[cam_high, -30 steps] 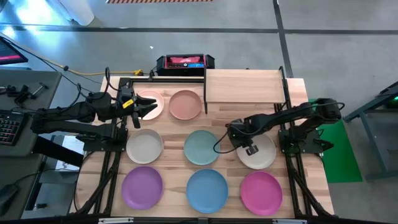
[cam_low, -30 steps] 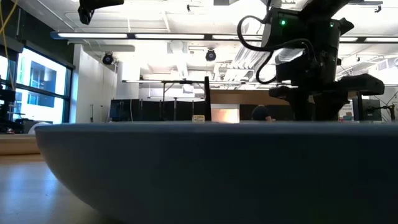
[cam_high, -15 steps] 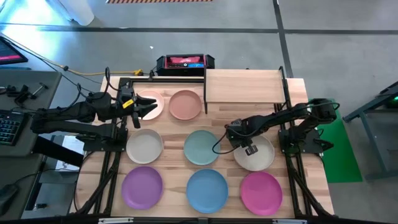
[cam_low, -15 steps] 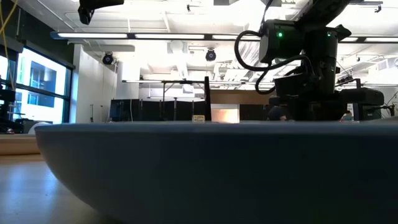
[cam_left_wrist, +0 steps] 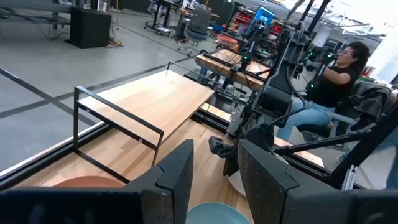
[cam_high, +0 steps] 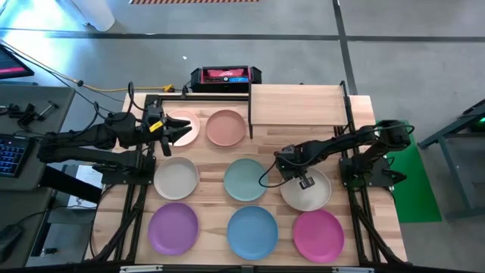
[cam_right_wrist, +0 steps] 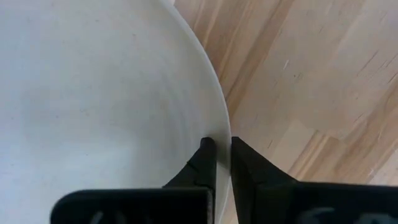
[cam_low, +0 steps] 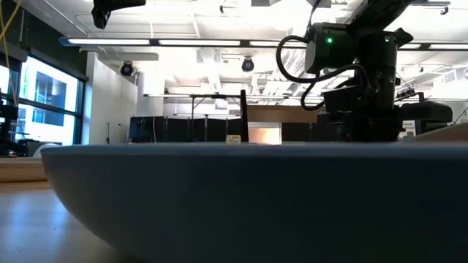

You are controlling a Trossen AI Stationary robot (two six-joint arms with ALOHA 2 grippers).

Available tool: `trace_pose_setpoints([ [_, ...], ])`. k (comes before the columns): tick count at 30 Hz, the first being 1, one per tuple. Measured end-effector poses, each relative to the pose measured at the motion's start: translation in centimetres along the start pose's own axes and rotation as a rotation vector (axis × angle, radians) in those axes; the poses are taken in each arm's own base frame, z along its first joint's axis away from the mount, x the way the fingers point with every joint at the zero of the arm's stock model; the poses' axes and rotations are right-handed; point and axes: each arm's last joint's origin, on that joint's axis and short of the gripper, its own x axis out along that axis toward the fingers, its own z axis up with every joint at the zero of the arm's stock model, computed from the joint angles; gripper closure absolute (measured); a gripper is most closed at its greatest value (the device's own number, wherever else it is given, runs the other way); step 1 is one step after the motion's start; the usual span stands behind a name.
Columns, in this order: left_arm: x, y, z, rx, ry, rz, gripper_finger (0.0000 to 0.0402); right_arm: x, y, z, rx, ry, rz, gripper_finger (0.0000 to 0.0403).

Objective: Place and stack plates onto a shelf
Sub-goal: Put the beige plate on the shelf

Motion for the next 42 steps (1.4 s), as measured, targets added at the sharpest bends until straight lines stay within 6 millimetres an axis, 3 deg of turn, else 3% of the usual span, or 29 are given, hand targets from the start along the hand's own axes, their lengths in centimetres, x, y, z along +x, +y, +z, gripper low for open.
trace_pose_setpoints([
  [14,0.0,0.0,0.0,-0.008,-0.004,0.009,0.0284,-1.1,-0.2,0.2,0.057,0.046,0.05,0.0402],
  [42,0.0,0.0,0.0,-0.008,-0.004,0.009,0.0284,-4.8,-3.5,0.7,0.146,0.044,0.049,0.0402],
])
